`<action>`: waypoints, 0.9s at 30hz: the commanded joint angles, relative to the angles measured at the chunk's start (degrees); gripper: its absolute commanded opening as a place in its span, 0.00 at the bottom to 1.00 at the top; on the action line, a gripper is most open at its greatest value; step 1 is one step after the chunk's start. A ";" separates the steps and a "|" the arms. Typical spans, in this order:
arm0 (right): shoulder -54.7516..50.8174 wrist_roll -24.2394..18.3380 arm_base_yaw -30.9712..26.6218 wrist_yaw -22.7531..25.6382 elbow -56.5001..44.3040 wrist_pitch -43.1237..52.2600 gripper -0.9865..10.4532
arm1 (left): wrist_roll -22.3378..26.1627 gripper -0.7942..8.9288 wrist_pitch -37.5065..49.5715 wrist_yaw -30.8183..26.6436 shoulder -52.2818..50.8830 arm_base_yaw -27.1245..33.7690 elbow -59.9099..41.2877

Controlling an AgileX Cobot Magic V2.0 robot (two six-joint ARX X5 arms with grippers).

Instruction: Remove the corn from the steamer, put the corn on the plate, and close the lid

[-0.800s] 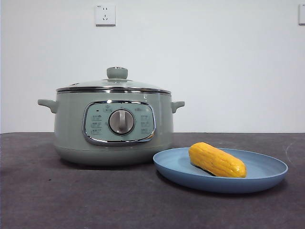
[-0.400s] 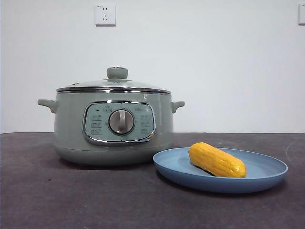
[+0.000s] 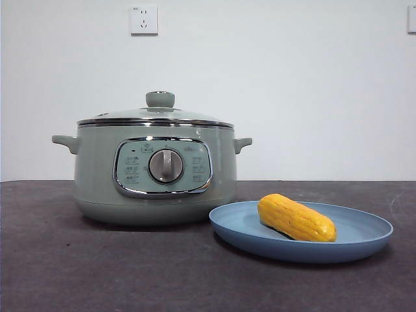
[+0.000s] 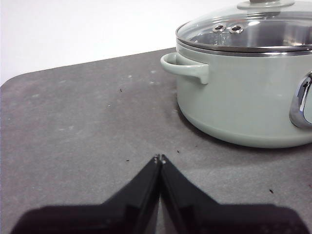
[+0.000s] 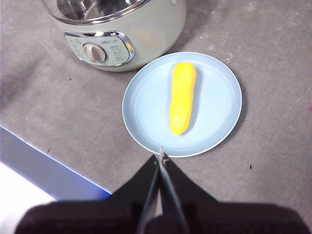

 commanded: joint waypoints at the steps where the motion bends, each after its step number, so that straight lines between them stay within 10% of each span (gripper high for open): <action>1: -0.11 -0.26 0.07 0.17 -0.44 0.31 0.09 | -0.66 0.08 0.33 0.33 -0.15 0.26 -0.81; 27: -1.33 -1.84 -1.53 0.68 -0.44 5.20 0.09 | -0.66 0.08 0.33 0.33 -0.13 0.24 -0.81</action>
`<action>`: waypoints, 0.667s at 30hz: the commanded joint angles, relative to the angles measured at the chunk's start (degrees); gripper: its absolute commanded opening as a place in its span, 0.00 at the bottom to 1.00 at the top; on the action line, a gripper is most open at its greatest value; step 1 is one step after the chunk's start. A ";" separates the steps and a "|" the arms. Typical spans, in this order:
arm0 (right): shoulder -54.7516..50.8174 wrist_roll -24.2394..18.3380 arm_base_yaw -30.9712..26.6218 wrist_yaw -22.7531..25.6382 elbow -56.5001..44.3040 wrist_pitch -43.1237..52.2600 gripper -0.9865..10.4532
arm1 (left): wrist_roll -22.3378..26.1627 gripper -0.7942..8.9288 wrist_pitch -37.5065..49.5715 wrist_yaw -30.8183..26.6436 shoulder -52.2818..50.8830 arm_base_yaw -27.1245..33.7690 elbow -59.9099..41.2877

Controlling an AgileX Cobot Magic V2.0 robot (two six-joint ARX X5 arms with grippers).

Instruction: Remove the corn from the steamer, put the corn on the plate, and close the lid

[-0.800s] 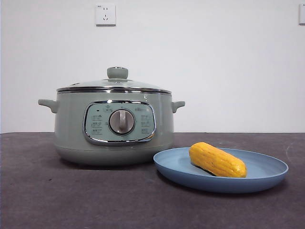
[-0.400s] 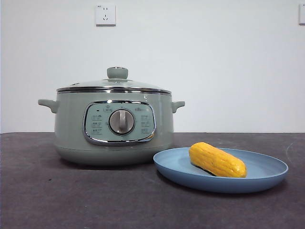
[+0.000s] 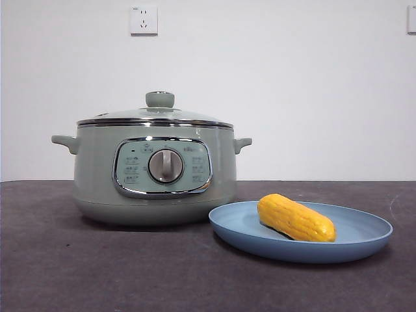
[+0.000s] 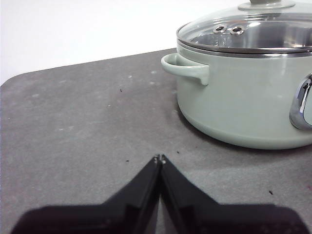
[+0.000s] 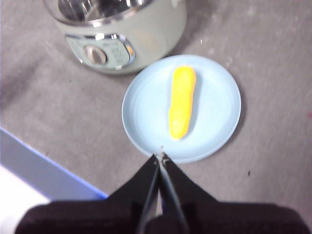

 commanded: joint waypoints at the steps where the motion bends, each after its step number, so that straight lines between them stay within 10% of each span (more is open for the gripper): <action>1: -1.46 -0.98 -2.21 0.37 -0.44 6.10 0.09 | -0.28 0.08 0.28 0.33 -0.13 0.20 -0.81; 12: -11.69 -4.87 -20.33 -0.50 -8.61 28.96 0.09 | -0.28 0.08 0.28 0.33 -0.13 0.20 -0.81; 20: -22.14 -4.85 -22.32 -0.17 -29.97 47.80 0.09 | -0.28 0.08 0.28 0.33 -0.13 0.20 -0.81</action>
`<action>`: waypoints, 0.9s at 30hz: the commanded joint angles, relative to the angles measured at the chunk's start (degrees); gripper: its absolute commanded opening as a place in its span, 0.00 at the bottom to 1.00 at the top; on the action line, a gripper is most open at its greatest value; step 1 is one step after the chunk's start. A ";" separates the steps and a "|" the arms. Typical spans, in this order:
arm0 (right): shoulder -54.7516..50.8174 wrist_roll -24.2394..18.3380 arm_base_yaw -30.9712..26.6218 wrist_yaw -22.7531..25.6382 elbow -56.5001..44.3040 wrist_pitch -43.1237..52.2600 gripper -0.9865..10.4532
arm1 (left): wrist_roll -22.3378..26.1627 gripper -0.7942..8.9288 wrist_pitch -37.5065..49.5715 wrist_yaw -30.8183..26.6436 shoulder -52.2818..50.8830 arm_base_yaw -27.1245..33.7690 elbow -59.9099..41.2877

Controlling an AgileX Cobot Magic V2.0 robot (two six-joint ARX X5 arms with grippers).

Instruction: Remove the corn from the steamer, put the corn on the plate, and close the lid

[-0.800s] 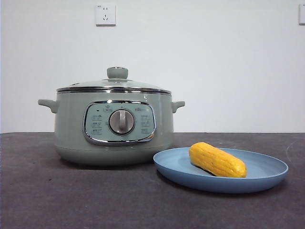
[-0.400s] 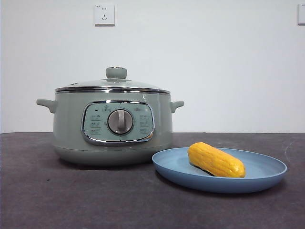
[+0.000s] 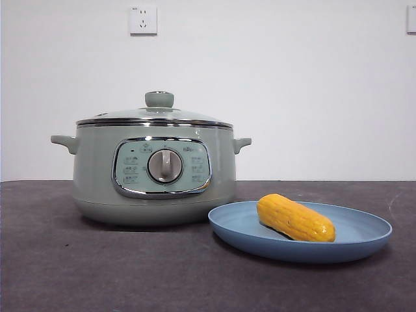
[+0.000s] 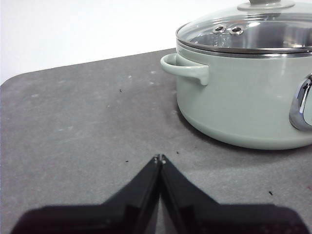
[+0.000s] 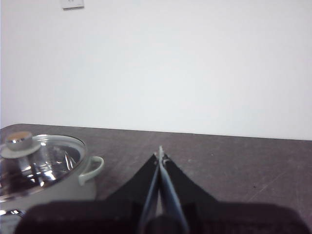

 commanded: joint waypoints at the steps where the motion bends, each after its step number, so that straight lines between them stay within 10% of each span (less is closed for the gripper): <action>1: -2.56 -0.42 -0.20 0.35 -7.72 3.69 0.09 | -0.28 0.08 0.28 0.35 -0.13 0.20 -0.81; 27: -13.75 3.80 -0.17 0.31 -26.25 -0.59 0.09 | -0.28 0.08 0.31 0.35 -0.13 0.20 -0.81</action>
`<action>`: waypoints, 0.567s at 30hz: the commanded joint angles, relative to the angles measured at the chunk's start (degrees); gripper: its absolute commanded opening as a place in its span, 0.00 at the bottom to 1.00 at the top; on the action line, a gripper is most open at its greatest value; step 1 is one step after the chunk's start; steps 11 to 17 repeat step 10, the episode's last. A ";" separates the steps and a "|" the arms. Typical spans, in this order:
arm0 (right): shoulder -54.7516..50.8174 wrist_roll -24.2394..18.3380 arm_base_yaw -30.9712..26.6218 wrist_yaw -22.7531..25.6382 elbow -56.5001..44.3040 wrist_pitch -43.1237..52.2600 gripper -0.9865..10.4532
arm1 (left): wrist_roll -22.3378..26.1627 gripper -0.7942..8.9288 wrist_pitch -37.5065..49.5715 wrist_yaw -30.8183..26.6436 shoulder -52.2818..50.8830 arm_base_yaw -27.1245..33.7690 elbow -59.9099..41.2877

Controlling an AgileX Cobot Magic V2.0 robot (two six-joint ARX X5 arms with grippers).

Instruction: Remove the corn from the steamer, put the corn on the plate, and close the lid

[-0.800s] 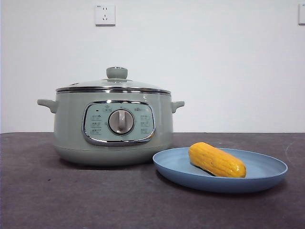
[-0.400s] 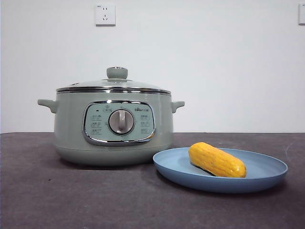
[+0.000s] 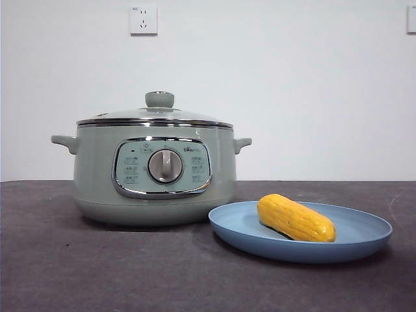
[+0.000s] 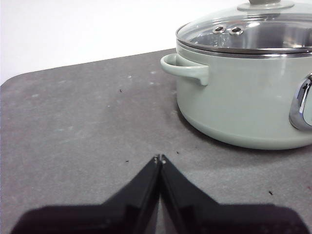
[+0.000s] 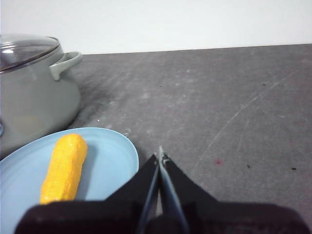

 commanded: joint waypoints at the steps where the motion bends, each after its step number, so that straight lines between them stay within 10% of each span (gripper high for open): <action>1: -0.15 2.03 -0.15 0.13 -0.61 -0.59 0.09 | -0.28 0.08 0.28 0.35 -0.13 0.20 -0.81; 17: -0.11 2.01 -0.15 0.13 -0.61 -0.59 0.09 | -0.28 0.08 0.28 0.37 -0.13 0.20 -0.81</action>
